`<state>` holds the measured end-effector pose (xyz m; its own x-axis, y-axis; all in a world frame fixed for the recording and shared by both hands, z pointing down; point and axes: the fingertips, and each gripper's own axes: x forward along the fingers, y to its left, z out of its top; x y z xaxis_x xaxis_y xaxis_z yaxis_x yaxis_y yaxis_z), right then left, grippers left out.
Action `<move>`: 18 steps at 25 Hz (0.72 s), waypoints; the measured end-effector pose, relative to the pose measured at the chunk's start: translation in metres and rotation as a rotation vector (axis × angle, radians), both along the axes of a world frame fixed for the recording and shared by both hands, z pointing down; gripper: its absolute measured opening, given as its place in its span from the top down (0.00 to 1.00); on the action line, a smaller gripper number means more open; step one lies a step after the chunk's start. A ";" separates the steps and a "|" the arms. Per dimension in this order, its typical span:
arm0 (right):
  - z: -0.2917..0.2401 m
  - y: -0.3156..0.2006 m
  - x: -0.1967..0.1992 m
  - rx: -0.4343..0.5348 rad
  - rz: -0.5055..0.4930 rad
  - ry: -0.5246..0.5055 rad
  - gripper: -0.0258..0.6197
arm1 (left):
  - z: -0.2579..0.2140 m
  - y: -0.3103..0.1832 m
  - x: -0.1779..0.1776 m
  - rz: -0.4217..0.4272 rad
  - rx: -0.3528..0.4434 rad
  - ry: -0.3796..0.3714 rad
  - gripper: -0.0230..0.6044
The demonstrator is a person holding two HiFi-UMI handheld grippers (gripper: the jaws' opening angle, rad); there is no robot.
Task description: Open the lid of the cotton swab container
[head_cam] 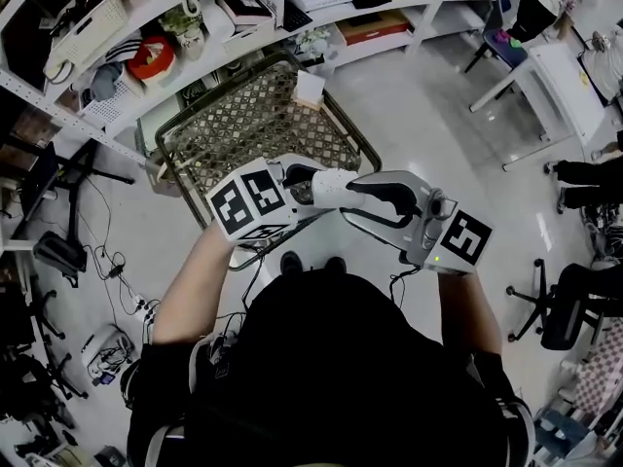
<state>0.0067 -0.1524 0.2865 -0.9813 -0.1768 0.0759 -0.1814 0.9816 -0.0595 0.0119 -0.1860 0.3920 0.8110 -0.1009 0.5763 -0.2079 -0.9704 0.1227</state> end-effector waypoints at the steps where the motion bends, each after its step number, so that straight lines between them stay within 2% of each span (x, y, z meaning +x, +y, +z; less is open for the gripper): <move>1: 0.001 0.001 0.001 -0.008 -0.002 -0.011 0.76 | -0.001 -0.002 -0.002 -0.020 -0.002 0.007 0.65; 4: 0.004 0.004 -0.001 -0.047 -0.006 -0.054 0.76 | -0.002 -0.006 -0.009 -0.078 -0.002 0.018 0.65; 7: 0.004 0.007 -0.005 -0.071 -0.011 -0.079 0.76 | -0.001 -0.003 -0.015 -0.098 0.000 0.012 0.65; 12: 0.010 0.009 -0.006 -0.063 -0.004 -0.058 0.75 | 0.000 -0.003 -0.019 -0.124 -0.012 0.030 0.65; 15: 0.011 0.005 0.000 -0.032 0.056 -0.047 0.74 | 0.004 -0.005 -0.018 -0.121 -0.043 0.051 0.65; 18: 0.000 0.002 0.005 -0.014 0.062 -0.127 0.74 | 0.006 -0.005 -0.012 -0.090 -0.026 0.045 0.65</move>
<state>0.0122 -0.1506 0.2863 -0.9704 -0.2371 -0.0457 -0.2318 0.9676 -0.0998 -0.0005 -0.1911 0.3976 0.8244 -0.1602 0.5429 -0.2880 -0.9444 0.1586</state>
